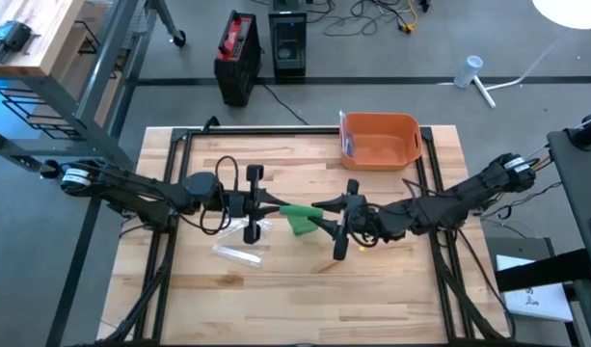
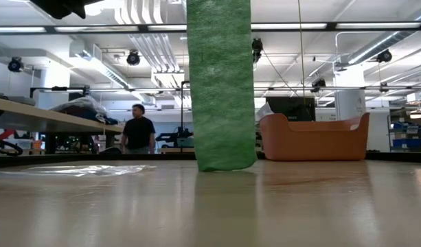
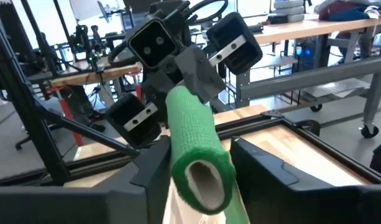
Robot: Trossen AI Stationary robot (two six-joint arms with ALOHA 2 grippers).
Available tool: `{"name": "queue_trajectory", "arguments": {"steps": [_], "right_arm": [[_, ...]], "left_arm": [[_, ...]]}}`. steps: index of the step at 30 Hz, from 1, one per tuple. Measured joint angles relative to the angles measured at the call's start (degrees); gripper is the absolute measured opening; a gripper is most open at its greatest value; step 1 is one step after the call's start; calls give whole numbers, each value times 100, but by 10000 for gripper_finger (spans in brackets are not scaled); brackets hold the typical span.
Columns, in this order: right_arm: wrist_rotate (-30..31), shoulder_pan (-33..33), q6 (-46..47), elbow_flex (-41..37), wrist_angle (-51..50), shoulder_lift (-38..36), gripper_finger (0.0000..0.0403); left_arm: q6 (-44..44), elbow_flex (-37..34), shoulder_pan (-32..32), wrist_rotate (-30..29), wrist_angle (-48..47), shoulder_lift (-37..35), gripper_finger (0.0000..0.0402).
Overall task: Roll bandage
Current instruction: Roll the green bandage
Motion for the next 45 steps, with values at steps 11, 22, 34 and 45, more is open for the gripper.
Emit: {"name": "queue_trajectory", "arguments": {"steps": [11, 22, 34, 45], "right_arm": [[-19, -28, -130, 0, 3, 0, 56], [7, -33, -457, 0, -43, -35, 51], [17, 191, -1099, 13, -408, -361, 132], [413, 658, -1049, 11, -976, -739, 185]], "left_arm": [[-22, 0, 1, -93, 4, -2, 8], [-1038, 61, -9, -510, -393, -15, 69], [-1492, 61, -10, -310, -354, -50, 10], [-1546, 61, -18, -212, -341, -52, 2]]}}
